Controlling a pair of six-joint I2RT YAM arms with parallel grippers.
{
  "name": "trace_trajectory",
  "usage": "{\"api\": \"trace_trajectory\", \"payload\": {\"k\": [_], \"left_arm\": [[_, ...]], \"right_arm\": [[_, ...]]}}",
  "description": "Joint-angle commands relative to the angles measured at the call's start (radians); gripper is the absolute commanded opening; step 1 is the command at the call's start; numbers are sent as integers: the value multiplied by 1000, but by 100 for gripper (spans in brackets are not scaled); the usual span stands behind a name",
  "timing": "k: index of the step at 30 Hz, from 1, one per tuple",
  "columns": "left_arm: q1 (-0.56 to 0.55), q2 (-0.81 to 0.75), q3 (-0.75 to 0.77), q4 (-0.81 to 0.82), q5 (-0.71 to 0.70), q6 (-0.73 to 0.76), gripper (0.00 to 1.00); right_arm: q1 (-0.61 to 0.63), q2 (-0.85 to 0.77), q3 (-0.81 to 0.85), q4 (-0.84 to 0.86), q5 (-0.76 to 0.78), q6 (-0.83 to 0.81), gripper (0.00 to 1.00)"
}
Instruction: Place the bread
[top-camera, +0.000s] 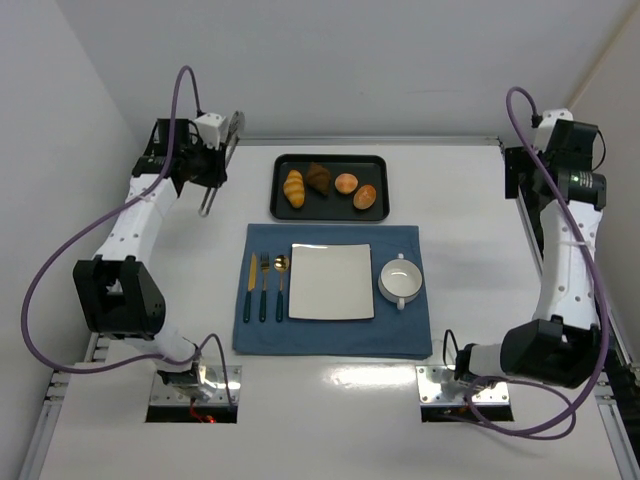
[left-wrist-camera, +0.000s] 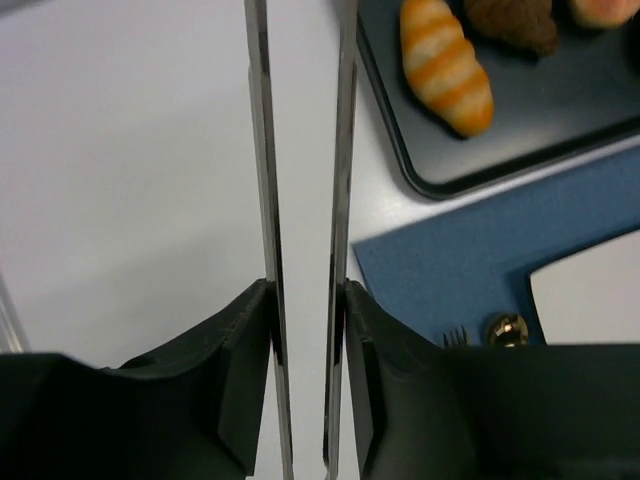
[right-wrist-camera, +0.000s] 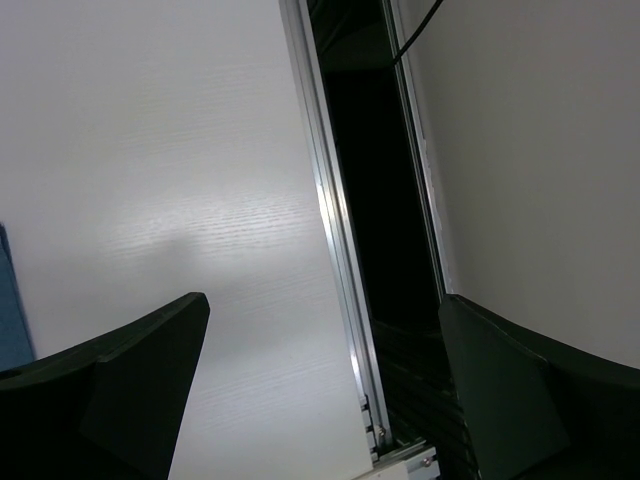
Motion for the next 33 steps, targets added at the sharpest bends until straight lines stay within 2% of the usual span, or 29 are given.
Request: {"api": "trace_trajectory", "payload": {"k": [1,11,14,16,19,26,33], "left_arm": [[-6,-72,-55,1,34,2,31],[-16,-103,-75,-26,63,-7,34],[-41,-103,-64,-37,63,-7,41],[-56,-103,-53,-49,74,-7,51],[-90,-103,-44,-49,74,-7,56],[-237,-77,-44,-38,-73,-7,60],[-274,22,19,-29,-141,-131,61]], "right_arm": [[-6,-51,-16,33,-26,8,100],[-6,-92,-36,33,-35,17,100],[-6,-92,-36,33,-35,17,100],[-6,-92,-27,33,-35,17,100],[-15,-92,-26,33,-35,17,100],[-24,-101,-36,33,-35,17,100],[-33,-101,-36,24,-44,17,100]]}}
